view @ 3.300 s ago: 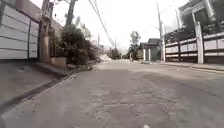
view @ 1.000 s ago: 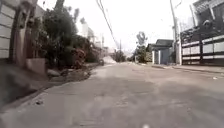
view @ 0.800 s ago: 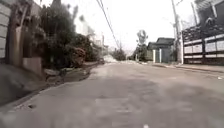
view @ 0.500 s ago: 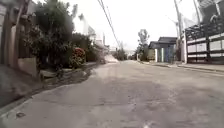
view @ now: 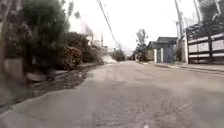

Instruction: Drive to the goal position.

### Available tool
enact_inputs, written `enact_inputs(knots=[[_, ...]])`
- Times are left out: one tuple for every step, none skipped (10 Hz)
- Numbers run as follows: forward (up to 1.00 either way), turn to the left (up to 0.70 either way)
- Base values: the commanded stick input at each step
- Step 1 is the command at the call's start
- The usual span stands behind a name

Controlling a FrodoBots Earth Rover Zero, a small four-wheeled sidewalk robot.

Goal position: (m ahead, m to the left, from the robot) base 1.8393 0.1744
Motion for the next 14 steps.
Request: enact_inputs(knots=[[0.85, 0.02], [0.85, 0.05], [0.85, 0.07], [0.85, -0.33], [0.85, -0.11], [0.85, 0.12], [0.85, 0.07], [0.85, 0.00], [0.85, 0.00], [0.85, 0.00], [0.85, 0.00], [0.85, 0.00], [0.85, 0.00], [0.85, 0.00]])
